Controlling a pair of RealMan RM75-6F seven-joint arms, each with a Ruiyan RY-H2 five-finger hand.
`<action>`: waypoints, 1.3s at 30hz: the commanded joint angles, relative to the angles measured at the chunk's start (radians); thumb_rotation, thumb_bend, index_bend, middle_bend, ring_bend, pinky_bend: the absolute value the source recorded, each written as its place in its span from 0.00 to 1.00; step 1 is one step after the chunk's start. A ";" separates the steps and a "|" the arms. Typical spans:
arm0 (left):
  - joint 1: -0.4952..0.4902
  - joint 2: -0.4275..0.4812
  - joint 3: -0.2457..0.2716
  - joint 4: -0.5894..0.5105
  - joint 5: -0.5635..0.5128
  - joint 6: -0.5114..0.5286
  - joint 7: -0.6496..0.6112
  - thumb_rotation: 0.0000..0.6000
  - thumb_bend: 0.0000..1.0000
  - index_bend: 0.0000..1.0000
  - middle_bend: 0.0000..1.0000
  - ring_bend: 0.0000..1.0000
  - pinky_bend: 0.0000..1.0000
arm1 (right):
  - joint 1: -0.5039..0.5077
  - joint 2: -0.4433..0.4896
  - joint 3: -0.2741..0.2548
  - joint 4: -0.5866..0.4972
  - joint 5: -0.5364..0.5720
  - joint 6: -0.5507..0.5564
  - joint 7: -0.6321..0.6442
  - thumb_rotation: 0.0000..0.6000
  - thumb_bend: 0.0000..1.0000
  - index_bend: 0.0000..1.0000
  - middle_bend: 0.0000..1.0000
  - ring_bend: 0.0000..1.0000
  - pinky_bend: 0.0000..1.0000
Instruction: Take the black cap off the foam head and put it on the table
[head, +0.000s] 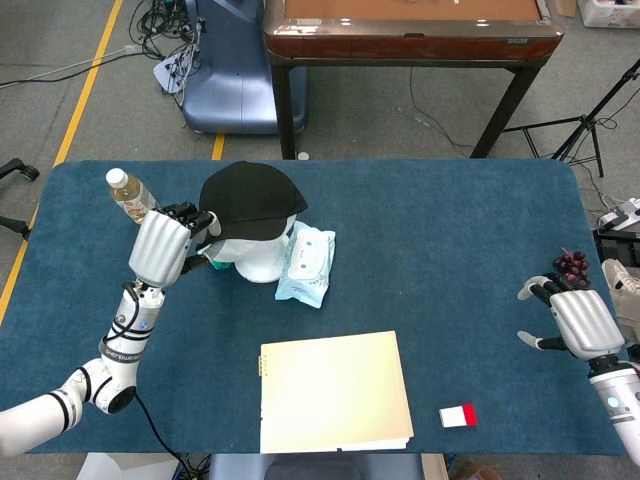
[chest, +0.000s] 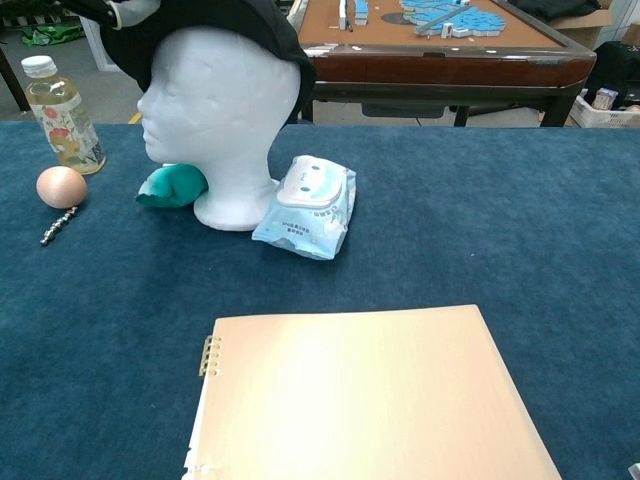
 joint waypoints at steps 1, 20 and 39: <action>-0.006 0.001 -0.005 0.007 -0.010 -0.008 0.003 1.00 0.53 0.65 0.76 0.60 0.78 | 0.000 -0.001 0.000 0.002 -0.001 0.001 0.002 1.00 0.00 0.41 0.33 0.22 0.36; -0.019 0.027 -0.020 -0.006 -0.050 -0.013 0.037 1.00 0.53 0.65 0.76 0.60 0.78 | 0.007 -0.012 -0.007 0.012 -0.004 -0.009 0.007 1.00 0.00 0.41 0.33 0.22 0.36; -0.062 0.019 -0.051 0.137 -0.137 -0.088 0.026 1.00 0.53 0.65 0.76 0.60 0.78 | 0.012 -0.017 -0.011 0.018 -0.001 -0.019 0.007 1.00 0.00 0.41 0.33 0.22 0.36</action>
